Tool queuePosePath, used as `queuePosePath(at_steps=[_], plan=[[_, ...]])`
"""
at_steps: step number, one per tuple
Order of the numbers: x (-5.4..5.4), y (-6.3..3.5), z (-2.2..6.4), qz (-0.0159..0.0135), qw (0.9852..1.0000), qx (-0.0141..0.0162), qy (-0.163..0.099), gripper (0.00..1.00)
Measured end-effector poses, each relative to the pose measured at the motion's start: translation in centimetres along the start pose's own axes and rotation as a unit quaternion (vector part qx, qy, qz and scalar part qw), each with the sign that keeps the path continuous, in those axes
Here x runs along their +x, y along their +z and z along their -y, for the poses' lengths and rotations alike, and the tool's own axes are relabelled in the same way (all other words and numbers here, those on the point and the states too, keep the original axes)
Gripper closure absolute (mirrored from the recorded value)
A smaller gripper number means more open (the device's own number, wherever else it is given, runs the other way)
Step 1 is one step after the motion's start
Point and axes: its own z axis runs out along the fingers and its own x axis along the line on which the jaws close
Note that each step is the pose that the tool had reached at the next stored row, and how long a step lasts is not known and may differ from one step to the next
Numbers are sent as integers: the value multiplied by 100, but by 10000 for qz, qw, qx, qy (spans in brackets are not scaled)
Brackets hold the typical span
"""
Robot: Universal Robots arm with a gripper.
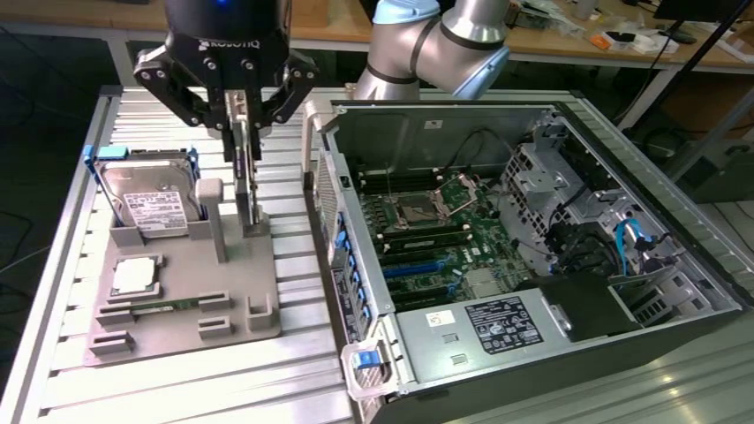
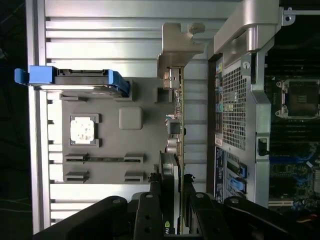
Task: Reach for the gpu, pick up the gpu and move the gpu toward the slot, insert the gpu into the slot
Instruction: 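Pick up the gpu and move the gpu toward the slot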
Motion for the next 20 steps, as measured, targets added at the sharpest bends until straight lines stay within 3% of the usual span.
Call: queuePosePath(at_steps=[4,8,20], plan=[[-2,-92,-2,-1,10000,0,0,73],[-27,-109,-2,0,10000,8,-1,73],[-495,-99,-1,-47,10000,9,0,73]])
